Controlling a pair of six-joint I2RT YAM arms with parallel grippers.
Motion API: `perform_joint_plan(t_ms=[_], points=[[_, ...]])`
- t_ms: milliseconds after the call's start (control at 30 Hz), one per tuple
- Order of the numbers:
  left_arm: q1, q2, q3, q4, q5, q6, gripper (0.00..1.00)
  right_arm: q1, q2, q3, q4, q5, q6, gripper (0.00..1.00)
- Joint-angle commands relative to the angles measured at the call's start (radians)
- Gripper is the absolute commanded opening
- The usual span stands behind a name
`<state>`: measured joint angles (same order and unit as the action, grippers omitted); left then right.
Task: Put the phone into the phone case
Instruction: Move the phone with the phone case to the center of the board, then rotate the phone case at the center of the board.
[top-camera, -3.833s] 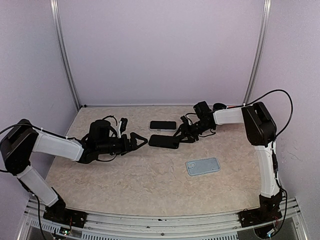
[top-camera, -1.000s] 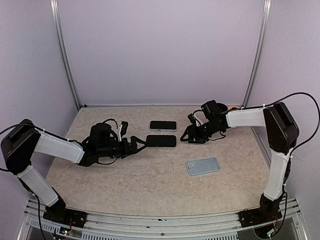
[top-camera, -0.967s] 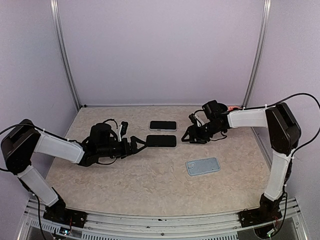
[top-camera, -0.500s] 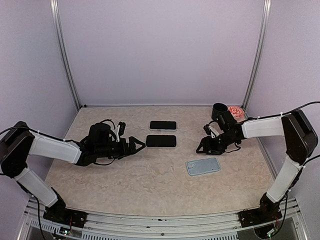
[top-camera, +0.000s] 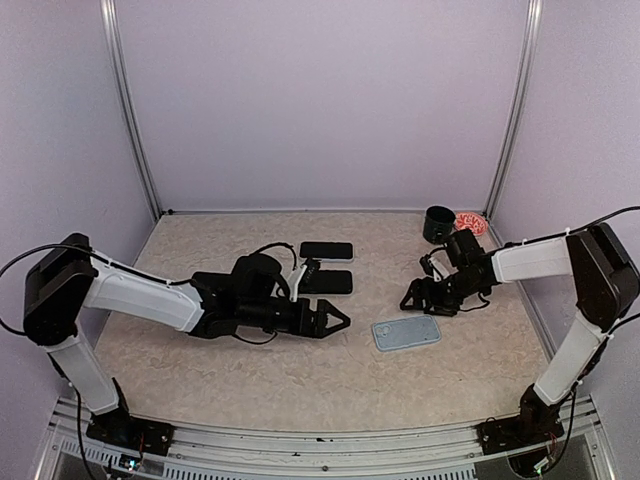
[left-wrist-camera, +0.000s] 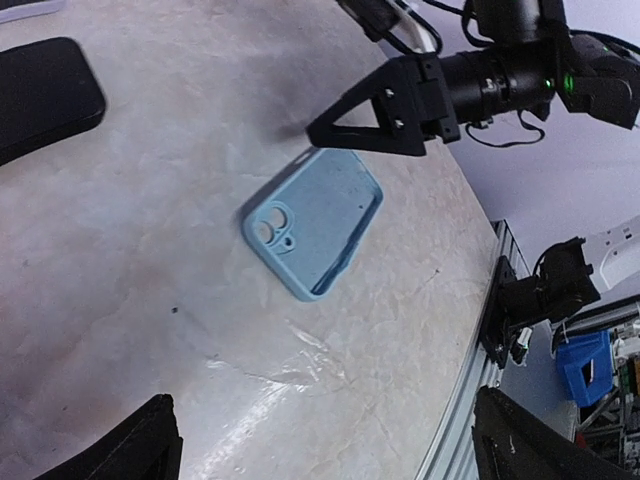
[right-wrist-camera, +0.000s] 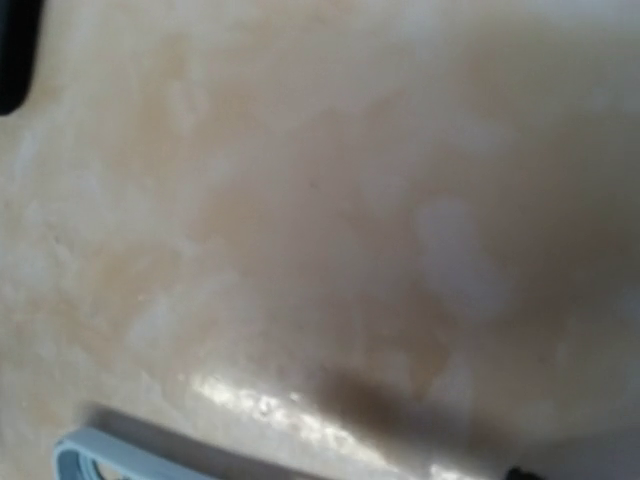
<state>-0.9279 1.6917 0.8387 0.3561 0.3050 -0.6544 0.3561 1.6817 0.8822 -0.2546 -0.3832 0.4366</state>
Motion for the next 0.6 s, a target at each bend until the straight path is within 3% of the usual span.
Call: perform_joint_plan(t_ms=[0,133,567], points=[[-0.058,0.075,0.111,-0.061,0.024,0.087,0.99,-0.015,-0.048,-0.025,0.027,-0.014,0.000,0.87],[-0.084,0.141,0.195,-0.085,0.066,0.111,0.99,-0.023,-0.065,-0.041,0.029,-0.027,0.000,0.97],[-0.149,0.316,0.376,-0.168,0.142,0.163,0.99,-0.029,-0.083,-0.120,0.083,-0.114,0.024,0.98]])
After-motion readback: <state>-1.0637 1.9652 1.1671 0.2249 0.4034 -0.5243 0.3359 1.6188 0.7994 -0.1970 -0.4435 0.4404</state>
